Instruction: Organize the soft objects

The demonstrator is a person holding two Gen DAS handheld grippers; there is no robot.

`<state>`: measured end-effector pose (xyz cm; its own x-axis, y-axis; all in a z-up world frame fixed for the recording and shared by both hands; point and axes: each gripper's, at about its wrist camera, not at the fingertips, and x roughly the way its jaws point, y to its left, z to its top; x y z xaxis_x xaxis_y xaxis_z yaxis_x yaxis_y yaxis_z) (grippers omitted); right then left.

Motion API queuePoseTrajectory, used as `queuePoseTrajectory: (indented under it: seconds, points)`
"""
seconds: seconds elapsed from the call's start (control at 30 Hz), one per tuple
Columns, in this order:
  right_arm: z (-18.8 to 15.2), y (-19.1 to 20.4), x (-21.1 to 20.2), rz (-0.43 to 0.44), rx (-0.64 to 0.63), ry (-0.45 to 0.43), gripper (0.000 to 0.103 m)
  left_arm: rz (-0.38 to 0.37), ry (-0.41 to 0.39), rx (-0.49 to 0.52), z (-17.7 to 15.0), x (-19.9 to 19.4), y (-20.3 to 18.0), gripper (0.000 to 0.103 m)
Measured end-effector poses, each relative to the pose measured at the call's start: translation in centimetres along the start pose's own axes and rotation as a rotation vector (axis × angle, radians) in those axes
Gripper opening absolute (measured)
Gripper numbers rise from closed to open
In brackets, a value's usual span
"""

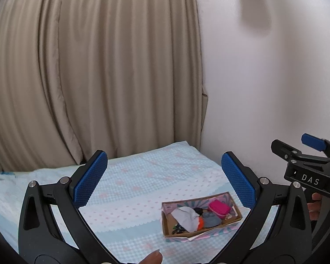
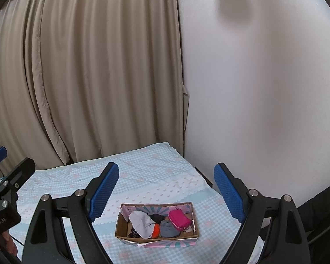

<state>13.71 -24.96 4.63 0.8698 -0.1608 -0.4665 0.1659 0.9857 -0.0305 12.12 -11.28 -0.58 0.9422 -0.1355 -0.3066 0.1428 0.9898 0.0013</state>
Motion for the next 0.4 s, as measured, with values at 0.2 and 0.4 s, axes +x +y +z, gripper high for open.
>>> queuePoseTrajectory:
  seconds: [0.2, 0.4]
  points:
    - [-0.09, 0.20, 0.00, -0.002, 0.000, -0.003, 0.086, -0.021, -0.009, -0.026, 0.04, -0.29, 0.24, 0.103]
    - [-0.18, 0.35, -0.05, -0.005, 0.001, 0.003, 0.086, -0.015, -0.031, -0.034, -0.06, -0.79, 0.28, 0.103]
